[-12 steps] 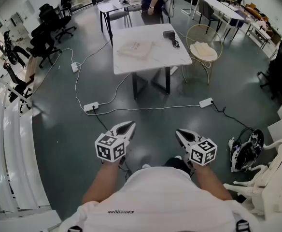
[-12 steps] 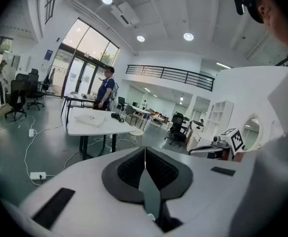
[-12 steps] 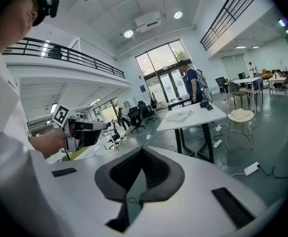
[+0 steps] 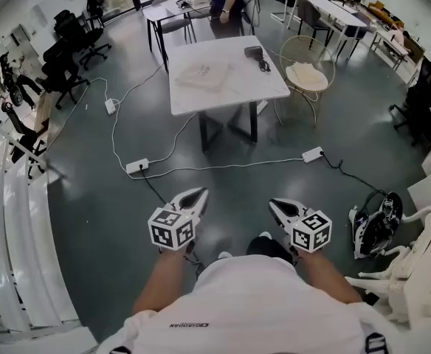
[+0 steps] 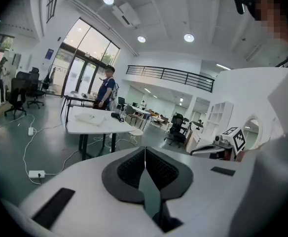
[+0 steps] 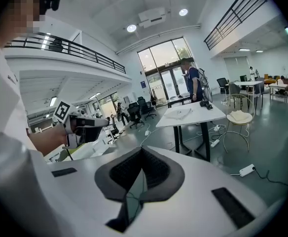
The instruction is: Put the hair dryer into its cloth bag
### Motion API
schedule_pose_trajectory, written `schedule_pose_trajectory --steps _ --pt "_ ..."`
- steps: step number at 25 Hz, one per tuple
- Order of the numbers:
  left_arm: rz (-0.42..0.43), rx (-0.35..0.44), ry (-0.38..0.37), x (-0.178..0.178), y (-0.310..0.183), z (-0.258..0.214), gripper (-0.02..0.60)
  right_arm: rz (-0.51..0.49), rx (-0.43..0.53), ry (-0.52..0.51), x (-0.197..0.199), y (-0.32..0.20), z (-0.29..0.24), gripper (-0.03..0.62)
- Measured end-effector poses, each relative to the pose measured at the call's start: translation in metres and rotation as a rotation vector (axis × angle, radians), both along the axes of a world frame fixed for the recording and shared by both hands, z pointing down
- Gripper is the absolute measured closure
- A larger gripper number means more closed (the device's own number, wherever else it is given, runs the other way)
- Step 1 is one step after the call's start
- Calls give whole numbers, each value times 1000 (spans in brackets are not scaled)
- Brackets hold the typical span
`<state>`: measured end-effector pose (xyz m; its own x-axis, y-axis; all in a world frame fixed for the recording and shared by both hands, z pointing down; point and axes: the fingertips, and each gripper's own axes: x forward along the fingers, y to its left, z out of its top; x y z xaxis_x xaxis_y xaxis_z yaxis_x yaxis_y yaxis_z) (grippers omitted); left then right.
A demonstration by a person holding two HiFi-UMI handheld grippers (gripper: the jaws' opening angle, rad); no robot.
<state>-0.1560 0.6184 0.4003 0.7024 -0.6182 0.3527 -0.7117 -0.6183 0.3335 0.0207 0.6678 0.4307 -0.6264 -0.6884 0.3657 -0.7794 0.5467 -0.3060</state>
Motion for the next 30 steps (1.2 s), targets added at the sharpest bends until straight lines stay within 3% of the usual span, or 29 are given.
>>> schedule_pose_trajectory --steps 6,10,18,26,30 --pt "32 -11 -4 14 -3 6 549 -23 7 -60 -7 -1 -6 572" --pt "55 -35 -21 28 -6 19 548 17 -1 -91 -1 -12 1 571" --pt "87 -72 -47 42 -35 36 548 10 14 -90 3 -70 -1 571" --pt "68 -88 -63 60 -102 42 548 -16 -21 -29 14 -140 16 571" --pt "67 -107 -68 72 -155 48 548 8 -25 -52 31 -198 20 571"
